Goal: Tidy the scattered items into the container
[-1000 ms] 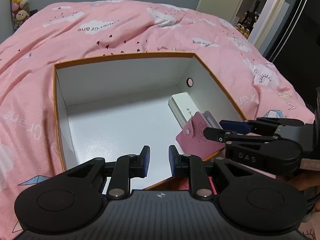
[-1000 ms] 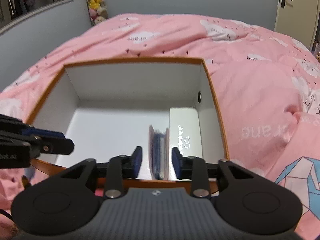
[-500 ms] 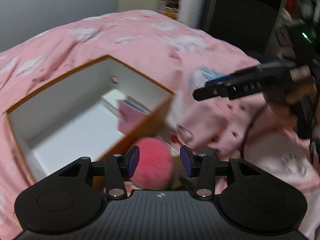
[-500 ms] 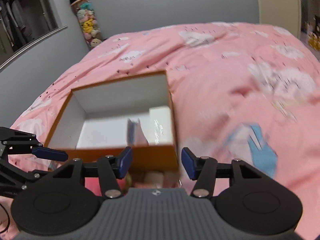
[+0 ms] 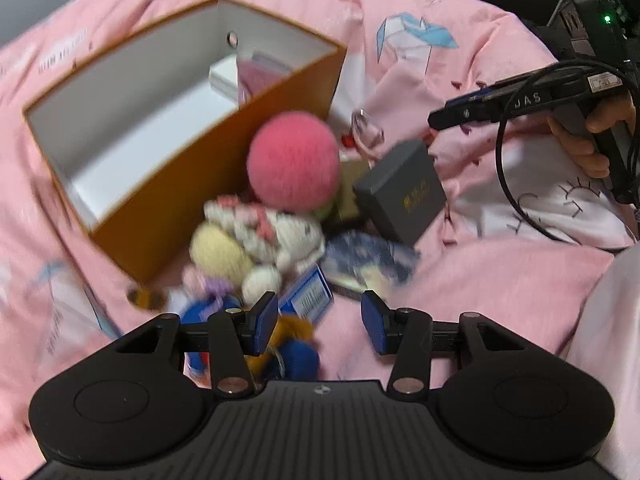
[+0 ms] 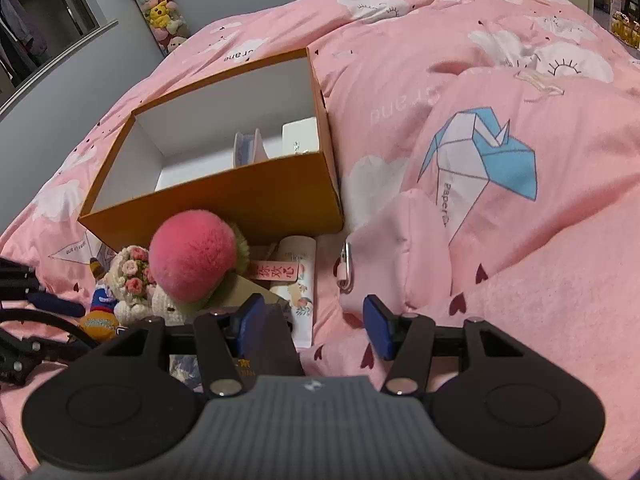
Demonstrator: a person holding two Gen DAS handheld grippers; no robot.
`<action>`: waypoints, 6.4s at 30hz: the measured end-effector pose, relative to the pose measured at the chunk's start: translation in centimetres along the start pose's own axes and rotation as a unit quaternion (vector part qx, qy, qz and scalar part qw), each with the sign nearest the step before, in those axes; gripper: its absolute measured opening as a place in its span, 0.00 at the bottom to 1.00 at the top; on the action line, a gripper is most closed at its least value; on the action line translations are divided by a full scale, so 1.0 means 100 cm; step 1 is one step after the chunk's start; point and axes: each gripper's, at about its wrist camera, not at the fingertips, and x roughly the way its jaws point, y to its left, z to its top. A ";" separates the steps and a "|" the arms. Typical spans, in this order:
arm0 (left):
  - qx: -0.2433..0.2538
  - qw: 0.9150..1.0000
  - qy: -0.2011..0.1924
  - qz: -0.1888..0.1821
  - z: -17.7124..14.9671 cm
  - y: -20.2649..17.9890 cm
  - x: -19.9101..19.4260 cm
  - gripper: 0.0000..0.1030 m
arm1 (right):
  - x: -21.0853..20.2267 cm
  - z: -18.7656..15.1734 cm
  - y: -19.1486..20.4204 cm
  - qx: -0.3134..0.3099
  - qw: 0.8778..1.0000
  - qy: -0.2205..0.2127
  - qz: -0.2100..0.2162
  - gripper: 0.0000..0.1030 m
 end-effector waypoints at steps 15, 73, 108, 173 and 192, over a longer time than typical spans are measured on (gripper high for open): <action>0.060 0.998 -0.014 -0.007 0.035 -0.035 0.046 0.44 | -0.002 -0.009 0.006 -0.018 1.000 0.014 0.014 0.55; 0.198 0.970 -0.031 0.137 0.005 -0.102 0.039 0.39 | -0.001 -0.013 0.016 -0.022 1.000 0.012 -0.009 0.56; 0.193 0.974 -0.023 0.114 -0.007 -0.102 0.054 0.46 | 0.076 -0.065 0.092 -0.199 0.955 0.205 0.084 0.13; -0.058 0.994 -0.084 0.050 0.015 -0.026 0.028 0.26 | 0.099 0.024 0.017 -0.138 0.983 0.079 -0.088 0.10; -0.146 0.973 -0.175 0.024 0.007 -0.008 -0.030 0.25 | -0.047 0.053 0.083 -0.147 0.983 -0.076 0.076 0.09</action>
